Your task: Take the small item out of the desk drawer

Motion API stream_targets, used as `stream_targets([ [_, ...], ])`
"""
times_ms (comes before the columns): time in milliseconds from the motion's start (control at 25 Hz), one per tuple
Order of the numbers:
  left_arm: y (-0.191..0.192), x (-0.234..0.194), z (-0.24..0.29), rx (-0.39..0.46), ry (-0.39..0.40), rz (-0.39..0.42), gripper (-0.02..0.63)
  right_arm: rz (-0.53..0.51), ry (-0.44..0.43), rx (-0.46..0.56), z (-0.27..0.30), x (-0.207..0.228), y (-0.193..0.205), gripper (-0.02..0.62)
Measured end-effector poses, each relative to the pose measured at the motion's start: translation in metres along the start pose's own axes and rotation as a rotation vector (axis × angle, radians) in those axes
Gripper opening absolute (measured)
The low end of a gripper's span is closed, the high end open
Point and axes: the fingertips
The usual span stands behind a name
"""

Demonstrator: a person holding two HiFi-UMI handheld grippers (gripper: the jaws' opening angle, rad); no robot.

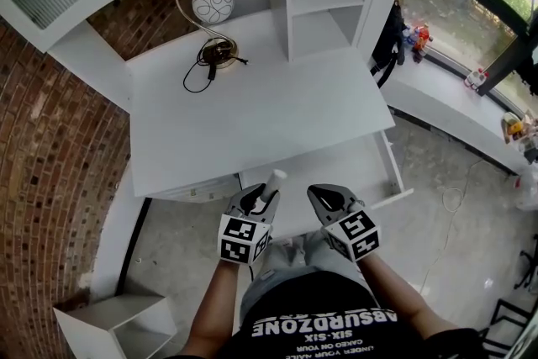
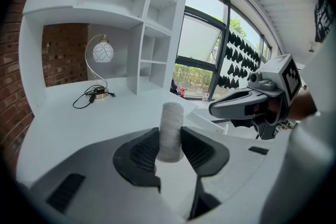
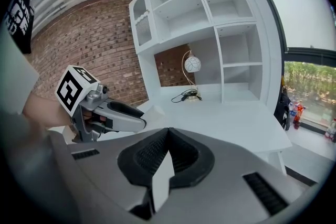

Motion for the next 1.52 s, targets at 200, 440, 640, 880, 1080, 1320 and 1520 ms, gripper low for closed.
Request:
stream_targets([
  [200,-0.002,0.007,-0.001,0.001,0.013,0.016,0.137,0.008,0.013,0.01,-0.004,-0.005,0.0,-0.002],
  [440,-0.005,0.016,-0.001,0.011,0.036,0.023,0.137,0.008,0.033,0.019,-0.006,-0.006,0.001,-0.002],
  [640,-0.01,0.021,-0.002,0.022,0.044,0.032,0.137,0.004,0.049,0.022,-0.005,-0.006,0.0,-0.002],
  [880,-0.014,0.026,0.001,0.018,0.061,0.041,0.137,0.006,0.067,0.021,-0.006,-0.003,-0.001,-0.002],
  [1080,-0.017,0.027,0.003,0.015,0.063,0.041,0.137,0.007,0.074,0.018,-0.005,-0.001,-0.001,-0.002],
  [1320,-0.017,0.031,0.006,0.011,0.074,0.048,0.137,0.006,0.077,0.016,-0.005,0.0,-0.001,-0.002],
  [1520,-0.017,0.029,0.008,0.011,0.078,0.048,0.137,0.002,0.079,0.011,-0.002,0.001,0.0,-0.002],
])
Point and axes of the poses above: the fingertips, and each gripper's own axes: z forward along the fingers, x to its right, y out of its underside, and after that the axes turned 8 degrees about y, right-handed
